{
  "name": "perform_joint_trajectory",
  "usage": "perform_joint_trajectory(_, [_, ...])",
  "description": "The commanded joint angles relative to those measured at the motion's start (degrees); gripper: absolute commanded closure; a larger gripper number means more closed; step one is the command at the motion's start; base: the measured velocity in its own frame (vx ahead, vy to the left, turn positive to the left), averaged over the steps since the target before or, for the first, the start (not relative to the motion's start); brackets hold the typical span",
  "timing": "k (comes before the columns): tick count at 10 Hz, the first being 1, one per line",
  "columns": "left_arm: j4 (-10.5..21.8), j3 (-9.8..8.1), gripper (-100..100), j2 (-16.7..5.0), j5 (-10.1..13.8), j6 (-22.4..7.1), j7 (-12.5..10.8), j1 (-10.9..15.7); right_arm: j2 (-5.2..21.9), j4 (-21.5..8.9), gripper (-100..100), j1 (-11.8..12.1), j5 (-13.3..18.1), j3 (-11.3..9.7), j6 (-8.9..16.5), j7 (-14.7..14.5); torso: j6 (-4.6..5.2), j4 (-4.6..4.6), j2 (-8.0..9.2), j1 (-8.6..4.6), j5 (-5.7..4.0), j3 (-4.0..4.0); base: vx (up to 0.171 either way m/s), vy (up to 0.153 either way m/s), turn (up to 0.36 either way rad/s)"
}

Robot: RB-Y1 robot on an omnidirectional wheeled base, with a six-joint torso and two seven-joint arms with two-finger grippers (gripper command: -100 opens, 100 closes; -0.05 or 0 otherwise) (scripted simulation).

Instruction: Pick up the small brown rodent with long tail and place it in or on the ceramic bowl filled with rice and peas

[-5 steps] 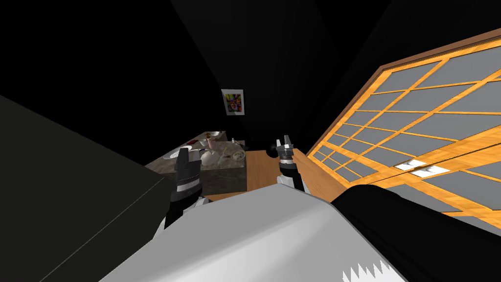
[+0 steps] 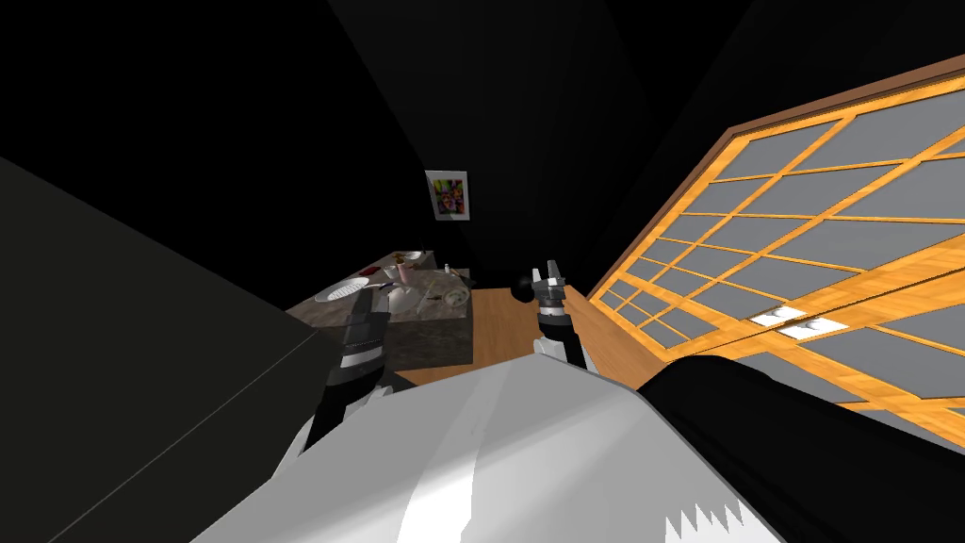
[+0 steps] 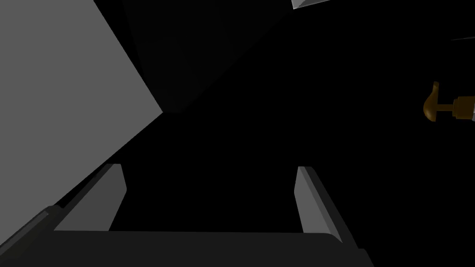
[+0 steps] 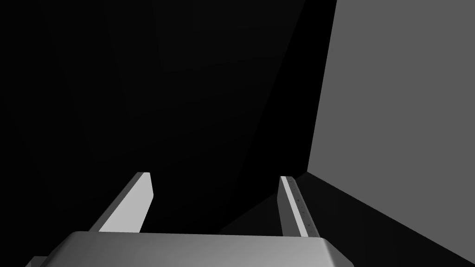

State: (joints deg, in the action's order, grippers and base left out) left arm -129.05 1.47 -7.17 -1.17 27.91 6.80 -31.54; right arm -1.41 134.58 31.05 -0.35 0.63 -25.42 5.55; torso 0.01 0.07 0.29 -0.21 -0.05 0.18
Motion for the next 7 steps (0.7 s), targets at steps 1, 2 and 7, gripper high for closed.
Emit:
perform_joint_trajectory(1, [0.60, -0.84, -100, -1.30, 0.88, -2.58, -0.71, 0.23, 0.00, 0.00, 0, 0.00, 0.00, 0.00, 0.00, 0.00, 0.00, 0.00, 0.00, 0.00, 0.00, 0.00, -0.039, -0.046, -0.001])
perform_joint_trajectory(2, [1.17, -1.66, -100, -2.39, 1.72, -4.70, -1.32, 0.38, 0.00, 0.00, 0, 0.00, 0.00, 0.00, 0.00, 0.00, 0.00, -0.02, -0.09, 0.03, 0.01, -0.06, -0.048, -0.072, 0.000])
perform_joint_trajectory(7, [3.08, -4.57, -100, -5.46, 4.65, -12.58, -3.11, 1.10, 0.00, 0.00, 0, 0.01, 0.00, 0.00, 0.00, 0.00, 0.00, -0.05, -0.19, -0.01, 0.00, -0.11, -0.039, -0.068, 0.000])
